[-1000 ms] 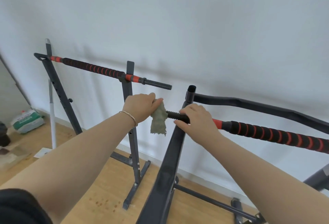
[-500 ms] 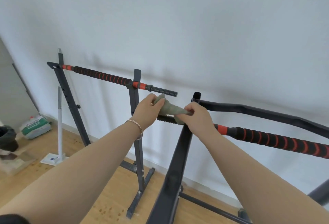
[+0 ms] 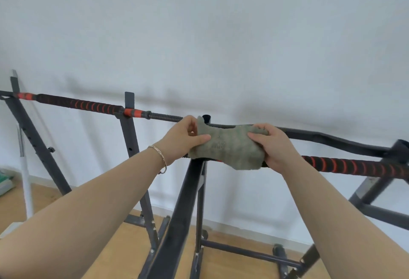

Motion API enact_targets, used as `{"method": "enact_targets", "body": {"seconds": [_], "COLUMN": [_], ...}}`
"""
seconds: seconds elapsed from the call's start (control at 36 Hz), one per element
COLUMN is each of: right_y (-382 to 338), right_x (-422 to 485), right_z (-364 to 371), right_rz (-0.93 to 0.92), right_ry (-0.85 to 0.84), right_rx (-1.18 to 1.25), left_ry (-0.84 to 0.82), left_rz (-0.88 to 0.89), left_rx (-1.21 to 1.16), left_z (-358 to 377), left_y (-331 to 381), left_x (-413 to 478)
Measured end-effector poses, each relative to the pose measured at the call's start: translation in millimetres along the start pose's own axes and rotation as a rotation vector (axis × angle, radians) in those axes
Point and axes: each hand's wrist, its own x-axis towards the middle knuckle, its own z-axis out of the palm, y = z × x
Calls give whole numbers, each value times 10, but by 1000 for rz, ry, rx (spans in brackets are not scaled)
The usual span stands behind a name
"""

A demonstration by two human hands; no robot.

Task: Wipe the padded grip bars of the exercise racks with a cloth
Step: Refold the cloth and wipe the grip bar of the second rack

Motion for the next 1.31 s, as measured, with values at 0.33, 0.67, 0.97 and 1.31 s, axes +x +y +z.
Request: {"method": "enact_targets", "body": {"seconds": [0.33, 0.67, 0.97, 1.31], "right_y": [-12, 613, 528, 208], "right_x": [43, 151, 476, 648], "right_z": [-489, 213, 260, 66], "right_rz": [-84, -755, -664, -173], "right_ry": [266, -70, -168, -459], "right_rx": [-537, -1746, -1783, -1463], "left_ry": [-65, 11, -99, -24], "left_rz": [154, 317, 305, 363], "left_rx": [445, 1426, 1601, 1642], "left_z": [369, 207, 213, 195], "left_y": [-123, -570, -554, -578], "left_x": [281, 312, 373, 353]}}
